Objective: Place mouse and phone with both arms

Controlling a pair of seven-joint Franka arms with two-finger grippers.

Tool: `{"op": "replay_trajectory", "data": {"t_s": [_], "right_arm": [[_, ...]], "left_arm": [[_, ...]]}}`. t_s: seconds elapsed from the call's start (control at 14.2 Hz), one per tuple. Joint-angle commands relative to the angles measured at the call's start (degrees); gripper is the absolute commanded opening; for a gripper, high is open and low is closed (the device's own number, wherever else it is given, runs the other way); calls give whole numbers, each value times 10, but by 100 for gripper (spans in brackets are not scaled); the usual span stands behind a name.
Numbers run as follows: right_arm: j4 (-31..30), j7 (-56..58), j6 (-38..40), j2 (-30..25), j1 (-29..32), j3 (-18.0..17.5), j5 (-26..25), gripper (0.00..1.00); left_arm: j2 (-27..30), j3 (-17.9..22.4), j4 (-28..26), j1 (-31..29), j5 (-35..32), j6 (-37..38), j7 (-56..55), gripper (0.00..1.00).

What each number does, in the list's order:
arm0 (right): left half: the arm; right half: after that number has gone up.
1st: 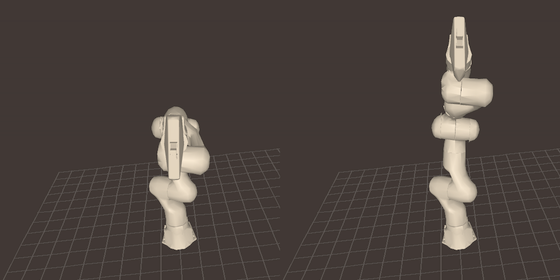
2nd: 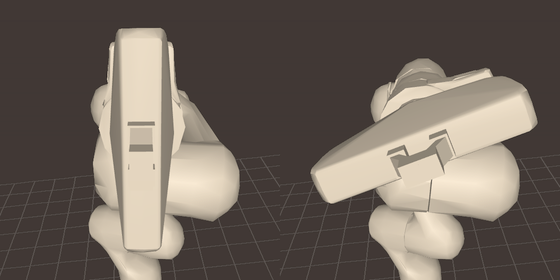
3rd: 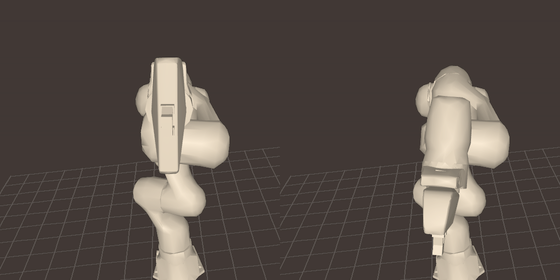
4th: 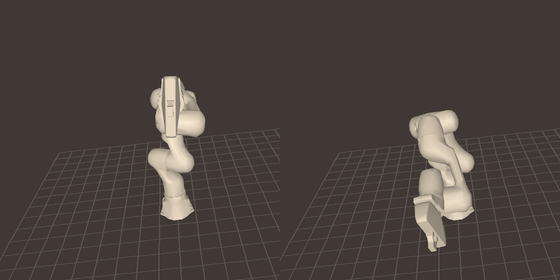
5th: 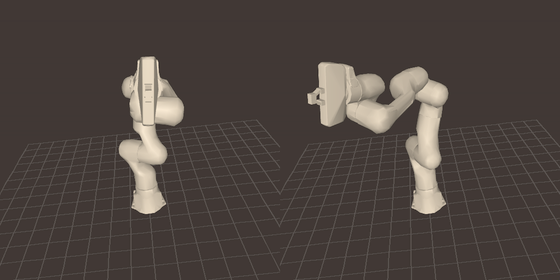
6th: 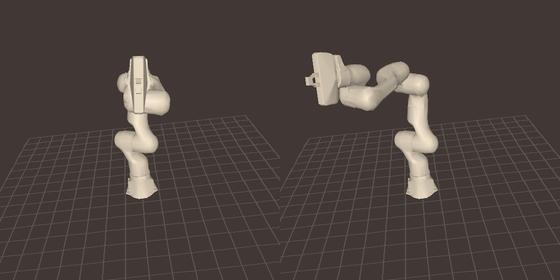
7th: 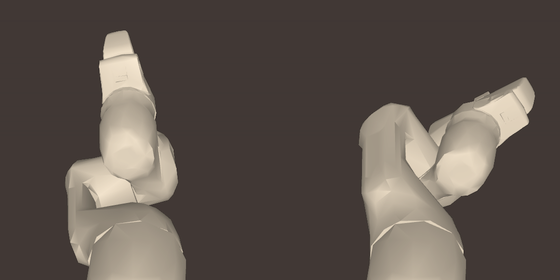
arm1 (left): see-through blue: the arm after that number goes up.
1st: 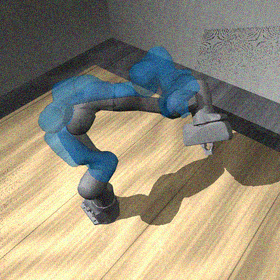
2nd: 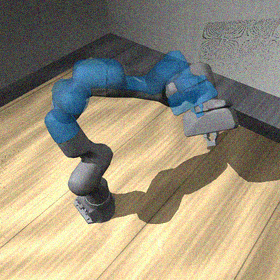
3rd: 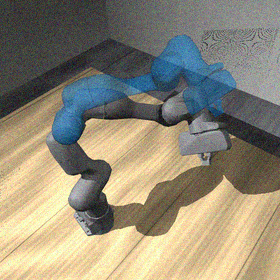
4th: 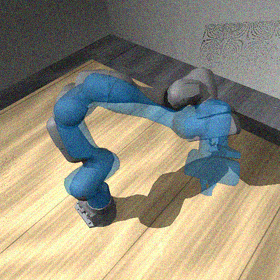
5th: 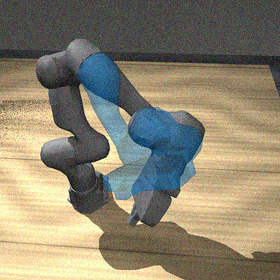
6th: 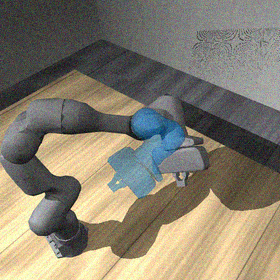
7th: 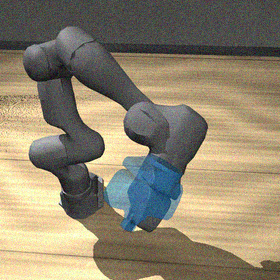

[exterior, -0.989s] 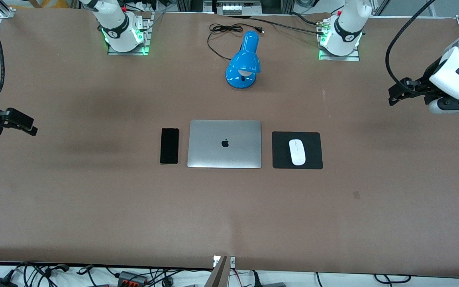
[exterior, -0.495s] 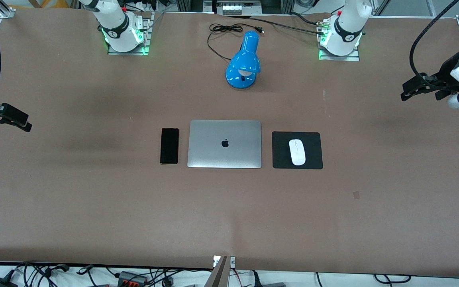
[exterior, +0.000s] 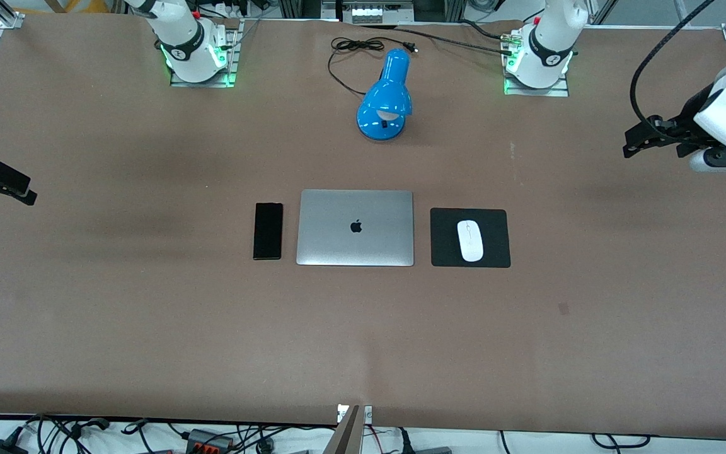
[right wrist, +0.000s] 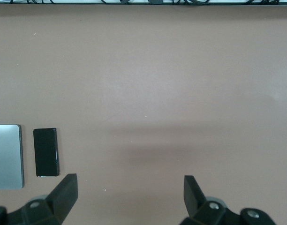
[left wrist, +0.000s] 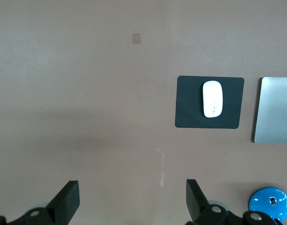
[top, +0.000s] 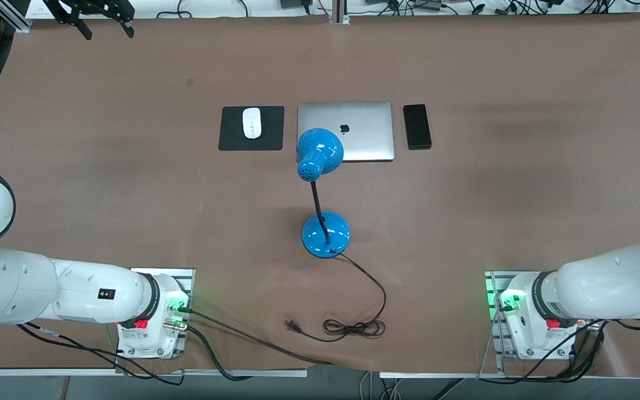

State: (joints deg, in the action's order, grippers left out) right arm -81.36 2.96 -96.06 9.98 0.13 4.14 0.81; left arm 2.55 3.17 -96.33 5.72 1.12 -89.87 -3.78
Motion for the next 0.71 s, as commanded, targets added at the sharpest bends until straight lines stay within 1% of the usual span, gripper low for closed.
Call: {"op": "replay_trajectory", "data": {"t_s": [0.0, 0.14, 0.21, 0.28, 0.49, 0.57, 0.64], "right_arm": [[-19, 9, -3, -18, 19, -23, -3, 100], [-23, 16, 1, -22, 18, -23, -5, 100], [-41, 25, -3, -33, 18, -23, -5, 100], [-69, 28, -8, -51, 18, -23, -5, 100], [-190, 28, -67, -128, 20, -22, -5, 100], [-214, 28, -73, -143, 21, -22, -5, 100], [-215, 28, -66, -145, 21, -21, -5, 100]], "left_arm": [[40, 4, -23, 18, 1, -7, 11, 100], [35, 3, -22, 19, -9, -14, 10, 100], [30, 3, -26, 11, -9, -28, 10, 100], [25, 3, -28, 8, -9, -35, 10, 100], [15, 3, -24, 12, -9, -36, 3, 100], [5, 3, -23, 15, -9, -40, 1, 100], [-7, 3, -20, 16, -10, -54, 1, 100]]}}
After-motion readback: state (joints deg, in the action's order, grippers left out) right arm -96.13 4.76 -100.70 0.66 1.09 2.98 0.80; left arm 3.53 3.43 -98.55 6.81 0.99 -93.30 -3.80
